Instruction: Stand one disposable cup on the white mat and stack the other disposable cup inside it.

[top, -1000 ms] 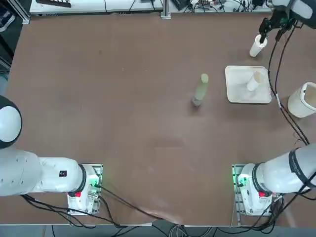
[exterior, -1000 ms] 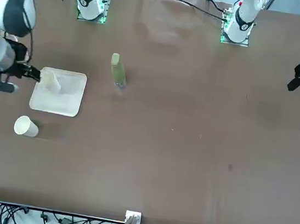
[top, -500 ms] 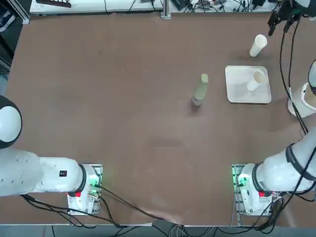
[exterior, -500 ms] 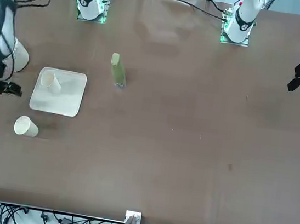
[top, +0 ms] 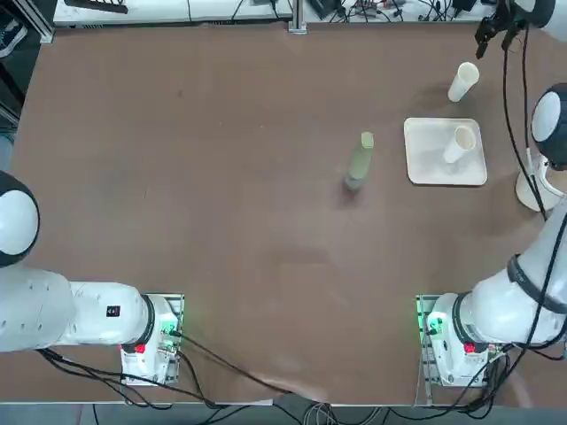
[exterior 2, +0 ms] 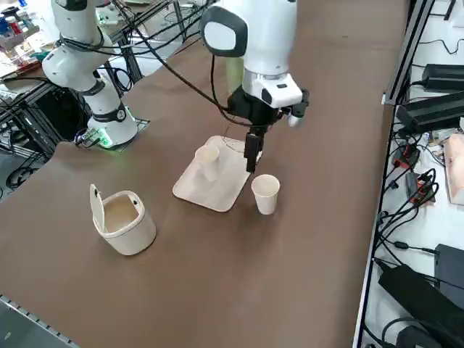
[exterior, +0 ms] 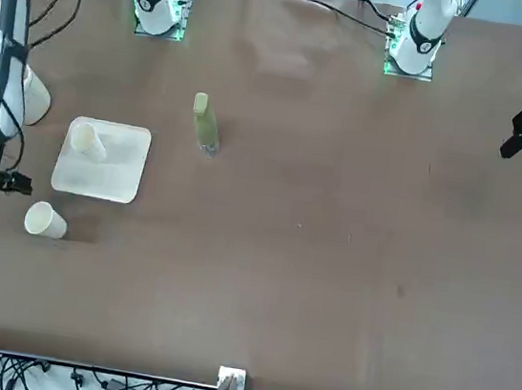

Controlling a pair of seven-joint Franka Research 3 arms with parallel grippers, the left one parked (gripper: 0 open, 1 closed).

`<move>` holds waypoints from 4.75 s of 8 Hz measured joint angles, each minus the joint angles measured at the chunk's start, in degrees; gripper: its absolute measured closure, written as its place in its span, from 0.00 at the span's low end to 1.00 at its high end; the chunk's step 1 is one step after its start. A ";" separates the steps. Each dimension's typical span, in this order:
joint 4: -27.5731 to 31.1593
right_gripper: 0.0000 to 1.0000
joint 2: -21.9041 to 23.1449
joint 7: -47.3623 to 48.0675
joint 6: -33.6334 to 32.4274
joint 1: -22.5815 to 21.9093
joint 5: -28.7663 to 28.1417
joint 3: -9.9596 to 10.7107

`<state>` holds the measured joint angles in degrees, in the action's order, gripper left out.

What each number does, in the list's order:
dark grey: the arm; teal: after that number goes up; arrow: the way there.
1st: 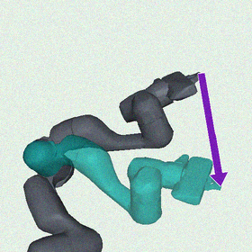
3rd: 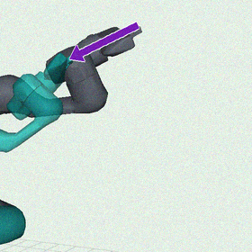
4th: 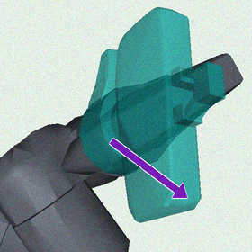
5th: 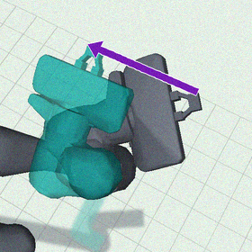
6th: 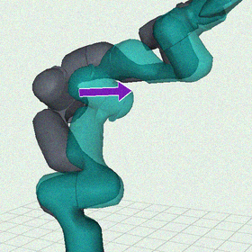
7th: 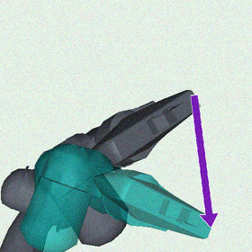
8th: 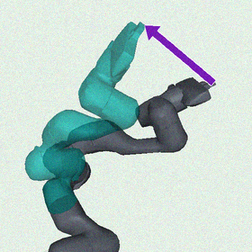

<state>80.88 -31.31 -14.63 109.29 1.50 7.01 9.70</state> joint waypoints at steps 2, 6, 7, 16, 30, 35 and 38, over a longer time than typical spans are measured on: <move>-0.19 0.00 -2.07 0.02 3.71 0.00 -2.22 -0.08; -0.23 0.00 -6.09 0.98 9.83 -0.24 -6.27 -0.55; -0.18 0.00 -6.61 1.88 10.15 -0.78 -6.30 -0.78; 3.76 0.62 -8.22 4.04 11.45 -1.53 -6.31 -0.59; 32.60 0.98 27.21 14.26 -4.07 -5.24 -6.52 -0.72; 39.45 0.98 28.90 14.31 0.28 -5.59 -5.54 -0.73; 39.75 0.98 28.74 14.36 1.64 -5.58 -3.57 -0.72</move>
<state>120.63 -2.57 -0.27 110.92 -4.08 3.45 8.98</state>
